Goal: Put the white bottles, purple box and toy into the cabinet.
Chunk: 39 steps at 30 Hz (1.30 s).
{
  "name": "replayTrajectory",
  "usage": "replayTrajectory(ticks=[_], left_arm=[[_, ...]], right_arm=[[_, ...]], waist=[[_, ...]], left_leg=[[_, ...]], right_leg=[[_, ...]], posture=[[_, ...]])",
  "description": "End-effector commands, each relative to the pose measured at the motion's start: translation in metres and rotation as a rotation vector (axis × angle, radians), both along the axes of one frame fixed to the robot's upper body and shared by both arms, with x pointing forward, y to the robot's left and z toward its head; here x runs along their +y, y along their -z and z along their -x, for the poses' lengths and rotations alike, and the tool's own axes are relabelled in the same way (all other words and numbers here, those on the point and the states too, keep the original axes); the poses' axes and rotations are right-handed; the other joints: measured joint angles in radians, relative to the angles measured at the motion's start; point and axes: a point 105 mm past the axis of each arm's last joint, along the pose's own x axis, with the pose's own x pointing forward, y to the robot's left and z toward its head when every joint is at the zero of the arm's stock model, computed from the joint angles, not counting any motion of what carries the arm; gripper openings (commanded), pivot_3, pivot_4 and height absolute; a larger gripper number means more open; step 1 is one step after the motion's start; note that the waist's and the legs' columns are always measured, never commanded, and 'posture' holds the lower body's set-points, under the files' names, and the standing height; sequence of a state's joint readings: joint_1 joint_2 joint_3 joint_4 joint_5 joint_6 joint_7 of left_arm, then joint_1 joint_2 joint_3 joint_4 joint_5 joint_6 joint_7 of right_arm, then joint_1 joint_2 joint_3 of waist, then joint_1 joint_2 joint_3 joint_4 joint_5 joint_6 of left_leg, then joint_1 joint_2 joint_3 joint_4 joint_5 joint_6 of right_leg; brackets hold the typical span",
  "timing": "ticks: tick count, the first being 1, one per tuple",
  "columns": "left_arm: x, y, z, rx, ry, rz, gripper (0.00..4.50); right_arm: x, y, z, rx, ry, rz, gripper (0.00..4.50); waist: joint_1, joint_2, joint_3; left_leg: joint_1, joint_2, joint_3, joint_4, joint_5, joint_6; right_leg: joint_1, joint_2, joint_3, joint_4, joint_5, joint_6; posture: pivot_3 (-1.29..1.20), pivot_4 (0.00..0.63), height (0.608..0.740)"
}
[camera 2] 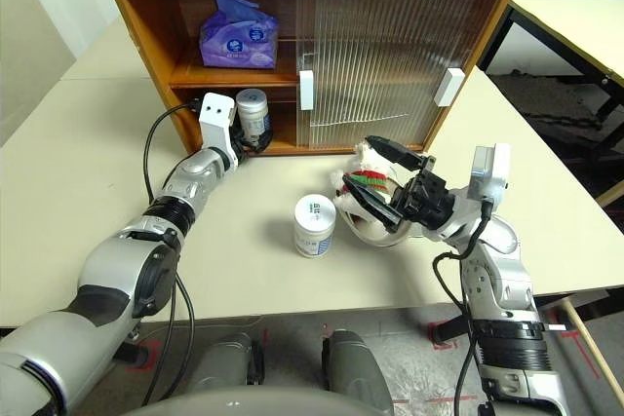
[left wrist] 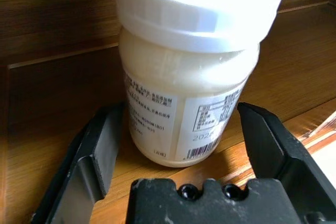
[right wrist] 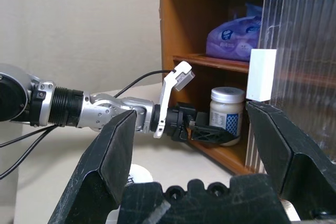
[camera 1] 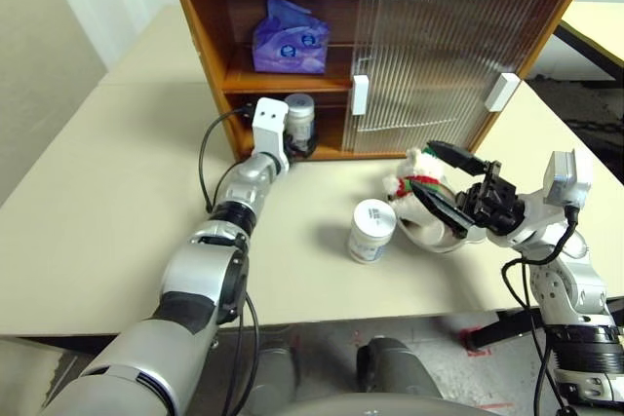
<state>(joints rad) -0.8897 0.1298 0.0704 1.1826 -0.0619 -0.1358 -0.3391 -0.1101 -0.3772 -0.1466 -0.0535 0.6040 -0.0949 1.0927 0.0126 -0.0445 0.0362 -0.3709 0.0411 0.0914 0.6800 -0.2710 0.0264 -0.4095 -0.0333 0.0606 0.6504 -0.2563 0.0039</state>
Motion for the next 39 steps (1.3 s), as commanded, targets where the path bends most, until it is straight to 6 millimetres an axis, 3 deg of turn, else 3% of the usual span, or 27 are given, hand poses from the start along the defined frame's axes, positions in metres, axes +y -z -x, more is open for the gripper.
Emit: replayTrajectory(ticks=[1, 12, 13, 15, 25, 39], left_arm=[[0.009, 0.0, 0.002, -0.015, -0.011, 0.008, 4.45], [0.031, 0.0, 0.015, -0.051, -0.034, 0.035, 4.45], [0.031, -0.001, 0.016, -0.053, -0.035, 0.035, 4.29], [0.032, -0.002, 0.016, -0.054, -0.036, 0.034, 3.82], [0.038, -0.009, 0.014, -0.065, -0.093, 0.055, 0.02], [0.02, -0.019, -0.007, -0.063, -0.114, 0.027, 0.02]], right_arm=[[0.002, -0.003, 0.0, -0.01, -0.018, -0.006, 4.5], [0.008, -0.001, -0.001, 0.004, -0.046, -0.015, 4.5], [0.009, 0.0, -0.001, 0.006, -0.049, -0.017, 4.5], [0.009, 0.0, -0.001, 0.007, -0.052, -0.018, 4.5], [0.012, 0.005, -0.001, 0.016, -0.068, -0.008, 4.5], [0.011, 0.005, 0.002, 0.01, -0.059, 0.005, 4.5]], waist=[[0.001, 0.0, 0.0], [0.004, 0.0, 0.0], [0.005, 0.0, 0.0], [0.006, 0.0, 0.0], [0.006, -0.001, -0.001], [0.024, -0.001, -0.001]], left_leg=[[0.0, 0.0, 0.0, 0.0, 0.0, 0.0], [0.0, 0.001, 0.0, 0.0, 0.0, 0.0], [0.0, 0.001, 0.0, 0.0, 0.0, 0.0], [0.0, 0.001, 0.0, 0.0, 0.0, 0.0], [0.0, 0.001, -0.001, 0.0, 0.0, 0.0], [0.0, -0.002, 0.0, 0.001, 0.002, -0.002]], right_leg=[[0.0, 0.0, 0.0, 0.0, 0.0, 0.0], [0.0, 0.0, 0.0, 0.001, 0.0, -0.001], [0.0, 0.0, 0.0, 0.001, 0.0, -0.001], [0.0, -0.001, 0.0, 0.001, 0.0, -0.001], [0.0, -0.001, 0.0, 0.001, 0.001, -0.001], [0.001, -0.002, -0.001, 0.0, 0.004, 0.003]], posture=[[0.06, 0.0, 0.74], [0.08, 0.0, 0.74], [0.08, 0.0, 0.74], [0.09, 0.0, 0.74], [0.08, 0.0, 0.74], [0.04, 0.0, 0.74]])
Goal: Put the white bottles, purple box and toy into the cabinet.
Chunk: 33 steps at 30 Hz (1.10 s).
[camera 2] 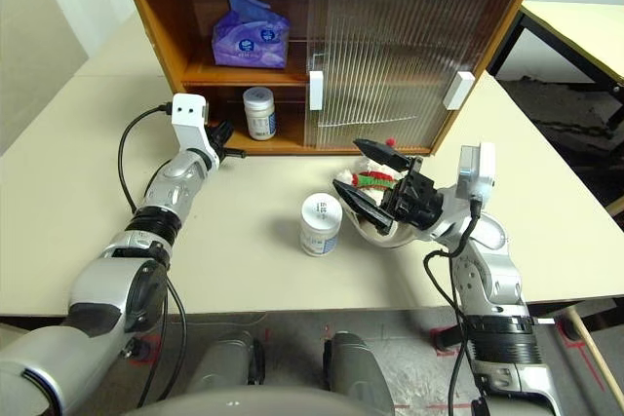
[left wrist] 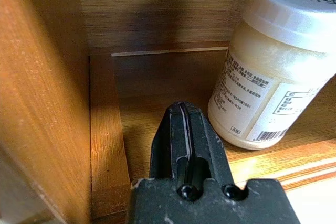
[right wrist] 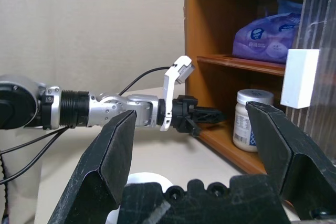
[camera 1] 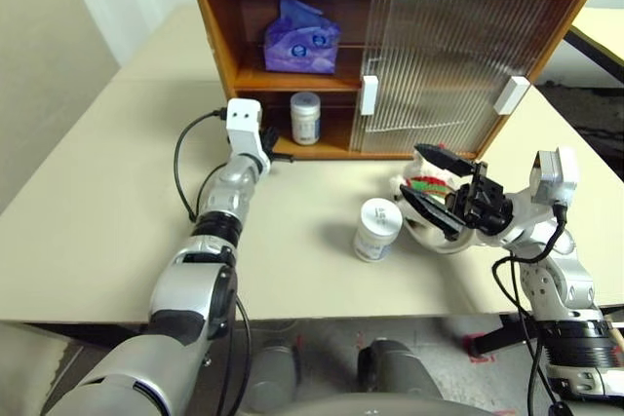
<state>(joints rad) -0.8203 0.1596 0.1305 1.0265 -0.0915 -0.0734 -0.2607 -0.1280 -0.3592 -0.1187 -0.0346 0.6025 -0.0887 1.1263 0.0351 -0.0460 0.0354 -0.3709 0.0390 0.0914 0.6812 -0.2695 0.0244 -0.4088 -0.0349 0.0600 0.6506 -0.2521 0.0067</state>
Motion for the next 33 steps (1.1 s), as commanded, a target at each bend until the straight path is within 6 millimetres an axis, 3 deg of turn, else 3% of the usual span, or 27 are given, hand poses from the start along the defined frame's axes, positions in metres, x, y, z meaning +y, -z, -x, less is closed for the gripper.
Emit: replayTrajectory(ticks=[1, 23, 33], left_arm=[[-0.016, -0.009, -0.005, -0.022, 0.045, -0.027, 0.02], [-0.075, -0.02, -0.007, -0.004, 0.269, -0.083, 0.02], [-0.086, -0.01, 0.0, 0.009, 0.298, -0.081, 0.02]], right_arm=[[0.001, 0.001, 0.002, 0.0, -0.001, 0.012, 4.5], [0.005, 0.0, 0.003, -0.004, -0.005, 0.018, 4.5], [0.006, 0.002, 0.004, 0.004, -0.004, 0.014, 4.5]], waist=[[0.002, 0.0, 0.0], [0.04, -0.001, 0.001], [-0.028, -0.001, 0.0]], left_leg=[[0.0, 0.0, 0.0, 0.0, 0.001, -0.001], [-0.002, -0.006, 0.0, 0.0, 0.004, -0.001], [-0.004, -0.006, -0.002, 0.0, 0.004, 0.0]], right_leg=[[0.0, 0.0, 0.0, 0.0, 0.0, 0.001], [0.001, -0.004, -0.003, -0.001, 0.005, 0.004], [0.0, -0.001, 0.0, -0.006, 0.005, 0.005]], posture=[[0.04, 0.0, 0.74], [0.04, 0.0, 0.74], [0.04, 0.0, 0.74]])
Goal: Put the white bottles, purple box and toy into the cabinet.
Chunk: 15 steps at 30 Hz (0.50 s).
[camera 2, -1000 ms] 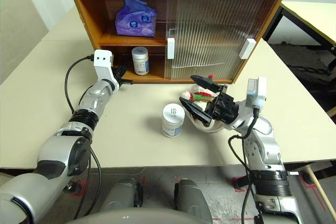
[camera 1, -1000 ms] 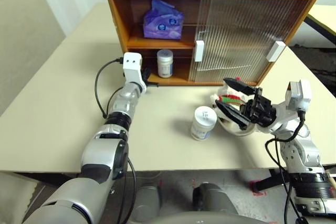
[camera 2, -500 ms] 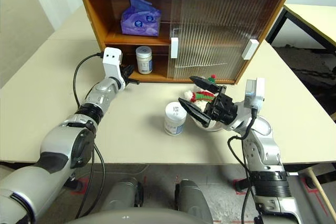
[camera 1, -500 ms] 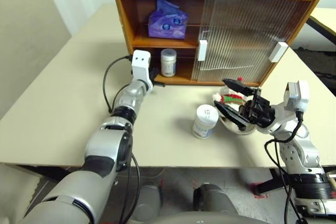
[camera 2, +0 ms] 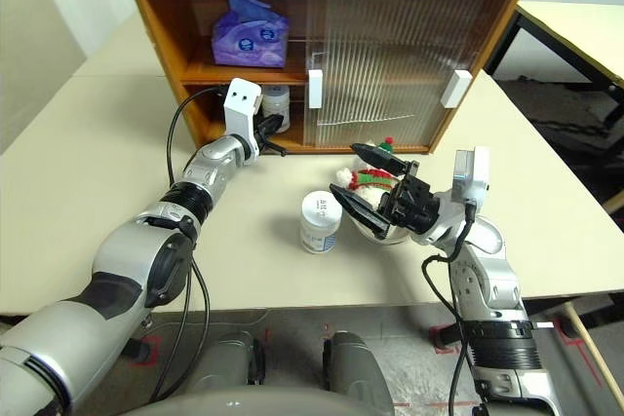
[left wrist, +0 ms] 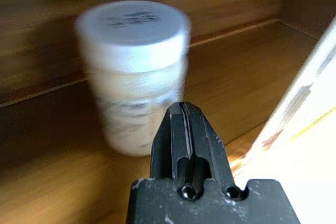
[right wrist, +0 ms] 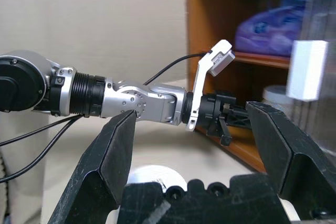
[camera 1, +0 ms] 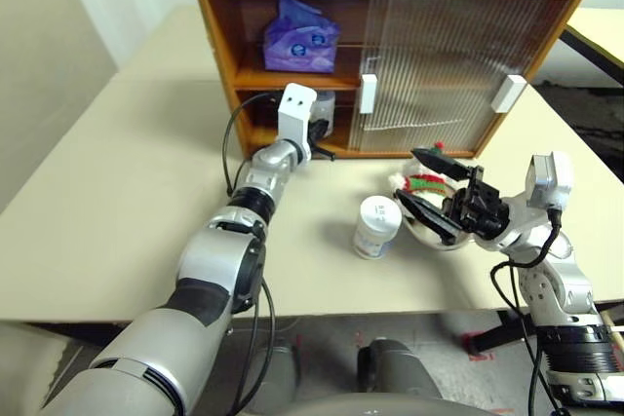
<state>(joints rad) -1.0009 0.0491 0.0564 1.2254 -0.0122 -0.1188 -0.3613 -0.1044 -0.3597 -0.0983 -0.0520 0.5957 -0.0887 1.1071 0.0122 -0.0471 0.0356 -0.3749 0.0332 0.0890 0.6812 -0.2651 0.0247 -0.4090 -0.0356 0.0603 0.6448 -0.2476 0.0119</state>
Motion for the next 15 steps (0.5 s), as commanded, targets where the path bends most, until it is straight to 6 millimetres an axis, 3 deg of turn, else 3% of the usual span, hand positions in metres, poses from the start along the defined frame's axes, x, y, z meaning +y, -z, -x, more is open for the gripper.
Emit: replayTrajectory(ticks=[1, 7, 15], left_arm=[[-0.003, 0.005, 0.003, 0.004, 0.019, -0.015, 0.02], [-0.005, 0.006, 0.006, -0.001, 0.035, -0.007, 0.02], [0.012, 0.011, 0.01, -0.021, -0.011, 0.033, 0.02]], right_arm=[[0.003, -0.002, 0.001, -0.013, -0.007, 0.008, 4.5], [0.003, -0.001, 0.002, -0.011, -0.008, 0.006, 4.5], [0.003, 0.0, 0.001, -0.01, -0.004, 0.003, 4.5]], waist=[[-0.008, 0.0, 0.0], [-0.01, 0.0, 0.0], [-0.021, 0.0, 0.0]], left_leg=[[0.0, 0.0, -0.002, 0.0, 0.001, 0.002], [0.0, 0.0, -0.008, -0.001, 0.001, 0.002], [0.001, 0.0, -0.008, -0.001, -0.001, -0.001]], right_leg=[[0.0, 0.0, 0.0, 0.0, 0.0, -0.001], [0.0, 0.0, -0.001, 0.0, 0.0, 0.0], [0.001, 0.0, 0.0, 0.0, 0.0, 0.001]], posture=[[0.04, 0.0, 0.74], [0.04, 0.0, 0.74], [0.04, 0.0, 0.74]])
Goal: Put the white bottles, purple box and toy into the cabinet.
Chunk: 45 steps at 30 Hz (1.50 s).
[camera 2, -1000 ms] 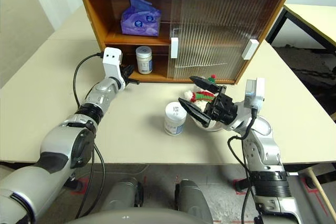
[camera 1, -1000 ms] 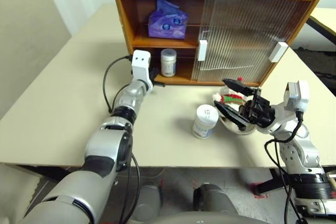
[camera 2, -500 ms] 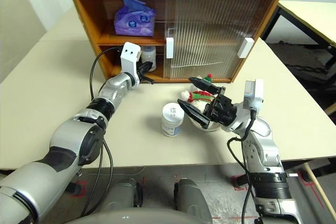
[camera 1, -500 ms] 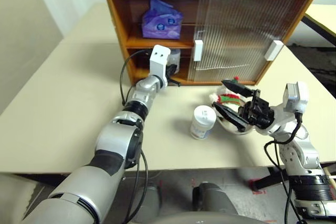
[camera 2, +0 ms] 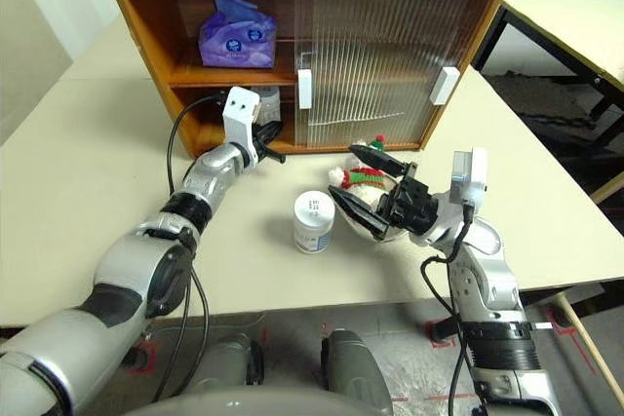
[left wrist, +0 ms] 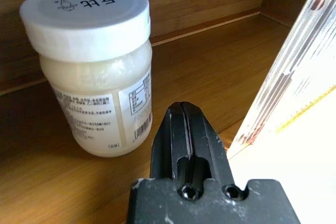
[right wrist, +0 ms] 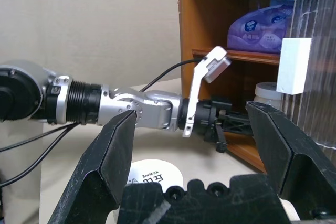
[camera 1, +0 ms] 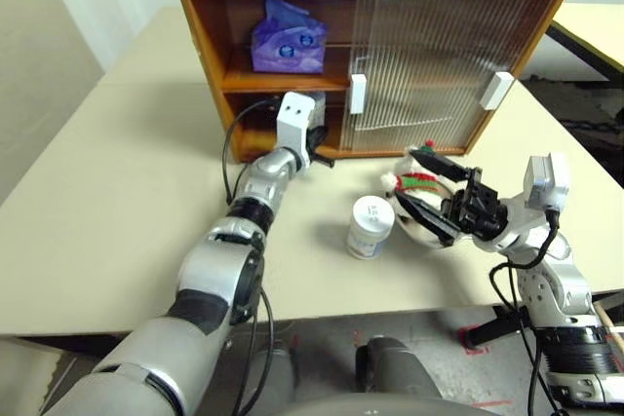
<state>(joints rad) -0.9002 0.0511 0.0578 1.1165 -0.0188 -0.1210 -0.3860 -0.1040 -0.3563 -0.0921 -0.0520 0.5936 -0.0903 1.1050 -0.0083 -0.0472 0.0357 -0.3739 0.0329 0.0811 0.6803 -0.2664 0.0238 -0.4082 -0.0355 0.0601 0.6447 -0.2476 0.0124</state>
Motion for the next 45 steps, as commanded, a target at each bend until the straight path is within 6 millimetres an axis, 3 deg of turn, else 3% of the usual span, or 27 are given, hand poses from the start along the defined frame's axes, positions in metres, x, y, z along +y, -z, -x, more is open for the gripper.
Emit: replayTrajectory(ticks=[1, 13, 24, 38, 45], left_arm=[[0.008, 0.0, 0.001, -0.015, -0.024, 0.007, 0.02], [0.041, -0.011, -0.008, -0.048, -0.166, 0.021, 0.02], [0.053, -0.01, -0.012, -0.042, -0.236, 0.009, 0.02], [0.047, -0.017, -0.021, -0.016, -0.227, -0.033, 0.02], [0.021, -0.021, -0.019, -0.029, -0.108, -0.057, 0.02]], right_arm=[[0.002, 0.0, 0.0, -0.011, -0.002, 0.003, 4.5], [0.004, 0.002, 0.0, -0.012, -0.017, 0.011, 4.5], [0.005, 0.002, 0.002, -0.013, -0.02, 0.012, 4.5], [0.0, 0.002, 0.005, -0.011, 0.006, 0.018, 4.5], [-0.002, 0.001, 0.006, -0.017, 0.021, 0.021, 4.5]], waist=[[-0.001, 0.0, 0.0], [0.002, 0.0, 0.0], [0.001, 0.0, 0.0], [-0.004, 0.0, 0.0], [-0.004, 0.0, 0.0]], left_leg=[[0.0, 0.0, 0.0, 0.0, 0.0, 0.0], [0.0, 0.0, 0.0, 0.0, 0.0, 0.0], [0.0, 0.0, 0.0, 0.0, 0.0, 0.0], [0.0, 0.0, 0.0, 0.0, 0.0, 0.0], [0.0, -0.001, 0.0, 0.0, 0.0, 0.0]], right_leg=[[0.0, 0.0, 0.0, 0.0, 0.0, 0.0], [0.0, 0.0, 0.0, 0.0, 0.0, 0.0], [0.0, 0.0, 0.0, 0.0, 0.001, 0.0], [0.0, 0.0, 0.0, 0.0, 0.001, 0.0], [0.001, 0.0, 0.0, 0.0, 0.001, 0.0]], posture=[[0.04, 0.0, 0.74], [0.05, 0.0, 0.74], [0.04, 0.0, 0.74], [0.0, 0.0, 0.74], [-0.02, 0.0, 0.74]])
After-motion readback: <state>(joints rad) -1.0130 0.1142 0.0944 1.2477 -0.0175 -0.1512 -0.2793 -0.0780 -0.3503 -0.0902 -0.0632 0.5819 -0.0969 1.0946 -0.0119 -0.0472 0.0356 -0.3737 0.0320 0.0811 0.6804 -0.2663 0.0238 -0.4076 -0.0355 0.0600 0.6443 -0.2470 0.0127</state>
